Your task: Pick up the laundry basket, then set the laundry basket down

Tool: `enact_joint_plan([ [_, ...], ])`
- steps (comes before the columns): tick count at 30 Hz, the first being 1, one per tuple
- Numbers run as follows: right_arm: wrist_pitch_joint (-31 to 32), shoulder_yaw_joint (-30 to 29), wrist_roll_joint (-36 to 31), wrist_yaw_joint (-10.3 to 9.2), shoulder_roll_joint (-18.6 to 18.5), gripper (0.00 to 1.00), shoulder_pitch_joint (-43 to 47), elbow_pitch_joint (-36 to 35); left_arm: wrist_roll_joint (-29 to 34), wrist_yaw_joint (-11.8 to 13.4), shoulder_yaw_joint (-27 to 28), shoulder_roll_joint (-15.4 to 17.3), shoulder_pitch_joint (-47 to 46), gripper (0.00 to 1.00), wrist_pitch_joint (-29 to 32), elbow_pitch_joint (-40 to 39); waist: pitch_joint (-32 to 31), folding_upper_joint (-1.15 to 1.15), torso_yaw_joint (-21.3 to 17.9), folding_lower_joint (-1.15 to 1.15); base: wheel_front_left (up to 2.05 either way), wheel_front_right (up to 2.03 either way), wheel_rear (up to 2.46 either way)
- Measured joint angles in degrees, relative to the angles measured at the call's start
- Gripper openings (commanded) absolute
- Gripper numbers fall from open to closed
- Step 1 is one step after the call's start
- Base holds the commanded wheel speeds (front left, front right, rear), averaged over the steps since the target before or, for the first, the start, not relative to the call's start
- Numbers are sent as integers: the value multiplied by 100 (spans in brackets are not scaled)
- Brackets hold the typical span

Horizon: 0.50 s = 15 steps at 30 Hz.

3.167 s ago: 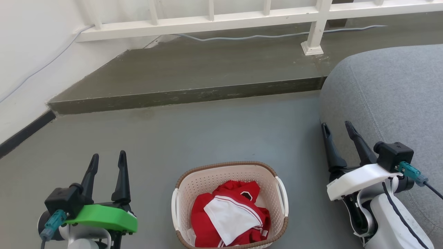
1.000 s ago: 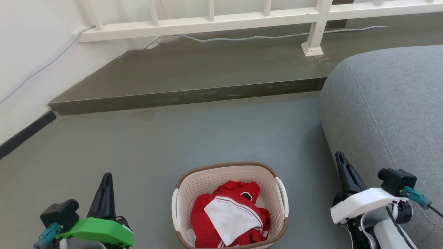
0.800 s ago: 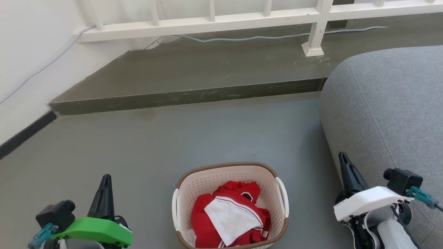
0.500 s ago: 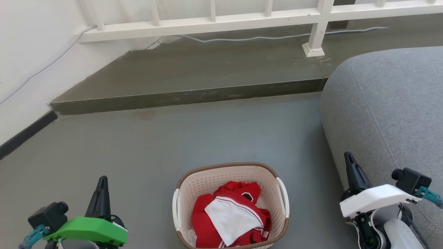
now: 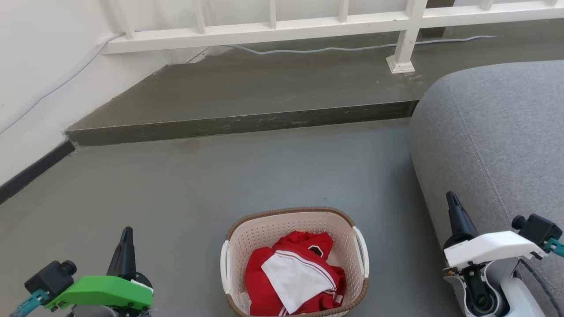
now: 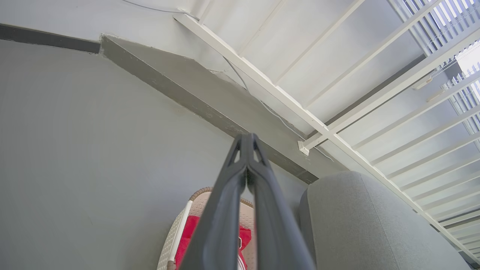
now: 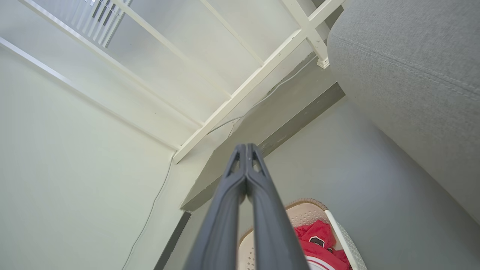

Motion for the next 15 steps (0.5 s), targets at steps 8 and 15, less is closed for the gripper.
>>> enact_joint_plan([
  [8,138,-131,514,35,12,0,-41,-5,-474,-10,94,0,-78,0,152,59,-5,0,11,0,0,0,0],
  [15,290,-266,1028,43,19,0,-42,-9,-956,-45,143,0,-99,0,290,97,-11,0,23,0,0,0,0],
])
